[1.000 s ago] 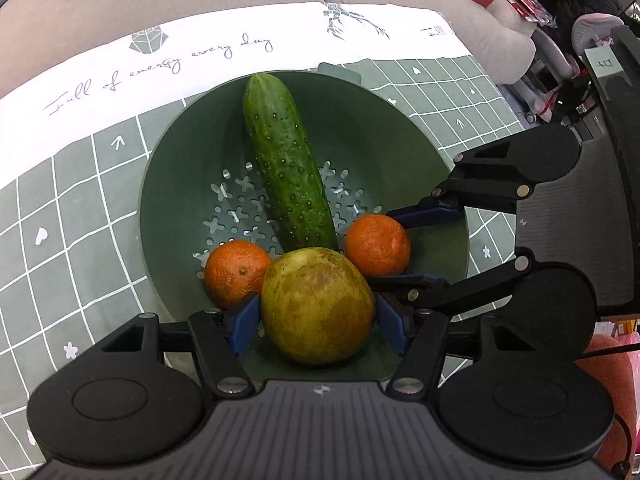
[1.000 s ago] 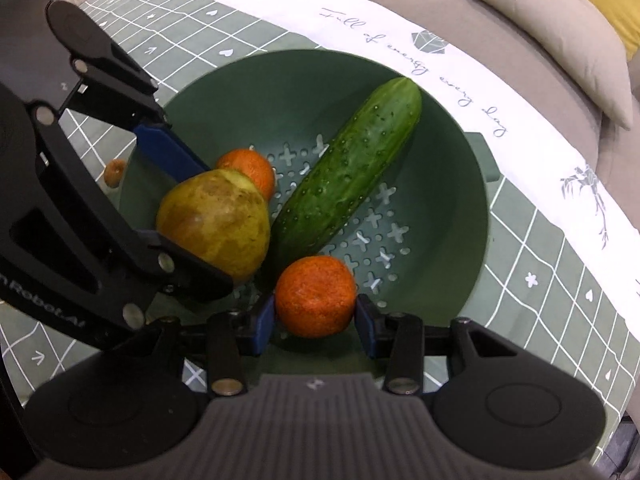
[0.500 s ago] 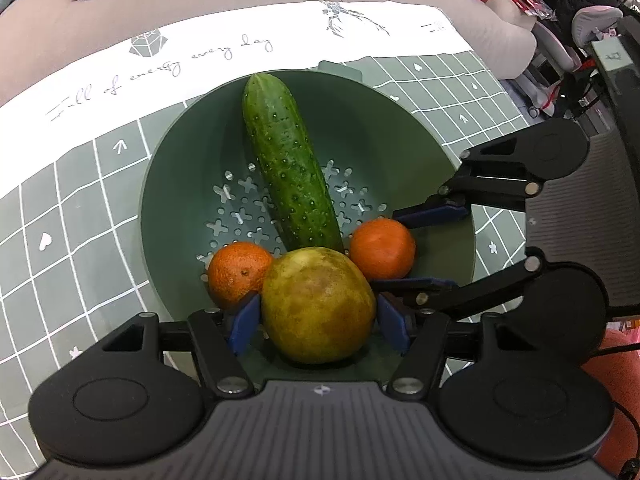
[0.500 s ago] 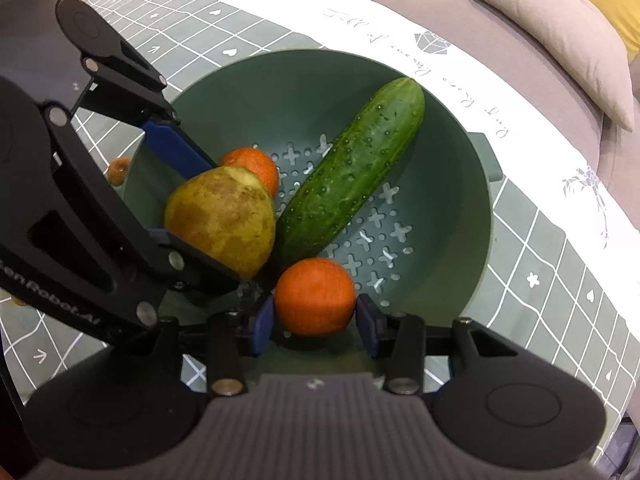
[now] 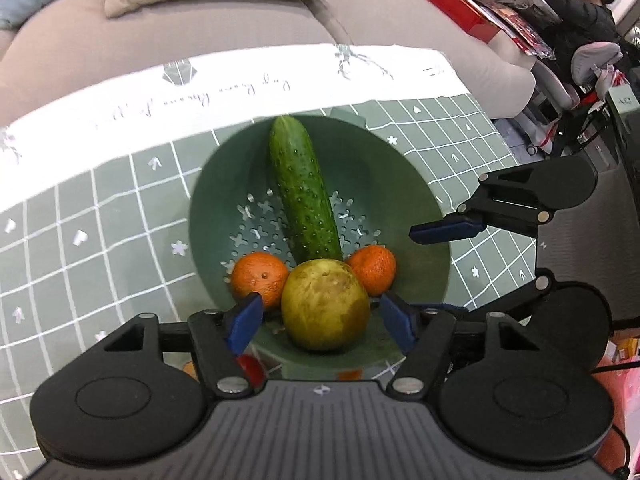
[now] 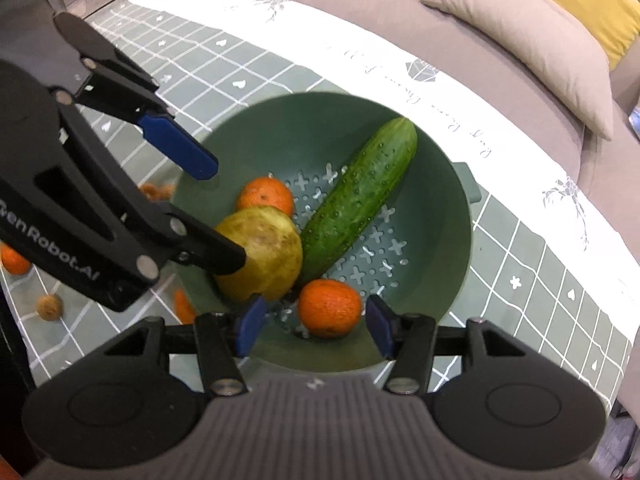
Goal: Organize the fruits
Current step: 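Open both tools to release the pear and orange, then withdraw, then grasp a small brown fruit with the right tool while the left tool grasps an orange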
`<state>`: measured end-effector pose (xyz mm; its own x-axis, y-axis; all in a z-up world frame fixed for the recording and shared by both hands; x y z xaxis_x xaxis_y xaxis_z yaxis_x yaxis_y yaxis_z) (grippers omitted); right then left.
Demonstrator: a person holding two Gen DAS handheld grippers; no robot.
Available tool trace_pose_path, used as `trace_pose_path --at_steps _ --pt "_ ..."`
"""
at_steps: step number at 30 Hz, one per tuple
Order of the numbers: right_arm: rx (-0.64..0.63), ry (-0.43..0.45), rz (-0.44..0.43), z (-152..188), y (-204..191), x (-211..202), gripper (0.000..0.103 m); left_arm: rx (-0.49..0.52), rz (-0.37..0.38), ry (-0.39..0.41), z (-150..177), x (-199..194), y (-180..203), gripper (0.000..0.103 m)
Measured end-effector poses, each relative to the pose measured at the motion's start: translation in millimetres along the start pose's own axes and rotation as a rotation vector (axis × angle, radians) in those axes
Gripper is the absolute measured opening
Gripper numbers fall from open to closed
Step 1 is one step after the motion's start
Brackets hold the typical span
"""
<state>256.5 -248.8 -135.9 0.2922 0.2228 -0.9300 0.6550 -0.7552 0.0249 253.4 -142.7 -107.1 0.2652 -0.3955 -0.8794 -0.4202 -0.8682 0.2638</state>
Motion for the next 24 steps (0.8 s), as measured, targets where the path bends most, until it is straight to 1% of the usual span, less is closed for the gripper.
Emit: trace_pose_path --at_steps 4,7,11,14,17,21,24 --pt "0.039 0.036 0.004 -2.2 -9.7 -18.6 0.053 0.034 -0.025 0.036 7.1 -22.8 1.6 0.076" --pt "0.082 0.072 0.024 -0.7 -20.5 -32.3 0.053 0.059 -0.034 0.065 16.2 -40.4 3.0 0.076" --pt "0.171 0.119 0.013 6.5 -38.1 -45.8 0.053 0.078 -0.037 0.076 34.1 -61.1 1.1 0.076" --pt "0.243 0.153 -0.007 14.6 -56.0 -53.9 0.053 0.073 -0.05 0.057 53.1 -71.2 -6.1 0.076" --pt "0.309 0.184 -0.05 23.2 -76.3 -57.7 0.053 0.07 -0.062 0.034 75.8 -79.5 -14.2 0.076" --pt "0.389 0.189 -0.086 35.5 -104.2 -52.6 0.053 0.06 -0.088 0.001 107.5 -85.4 -25.2 0.076" --pt "0.41 0.189 -0.121 41.6 -129.5 -46.8 0.051 0.045 -0.115 -0.018 130.0 -87.6 -34.8 0.076"
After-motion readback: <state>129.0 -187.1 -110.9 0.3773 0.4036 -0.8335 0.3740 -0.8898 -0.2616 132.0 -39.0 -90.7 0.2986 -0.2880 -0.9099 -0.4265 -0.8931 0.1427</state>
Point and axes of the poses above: each gripper's, at about its wrist camera, not at the fingertips, and x roughly the way its jaws point, y to its right, z to its underside, the point moved 6 cm from there along x, roughly the way its jaws point
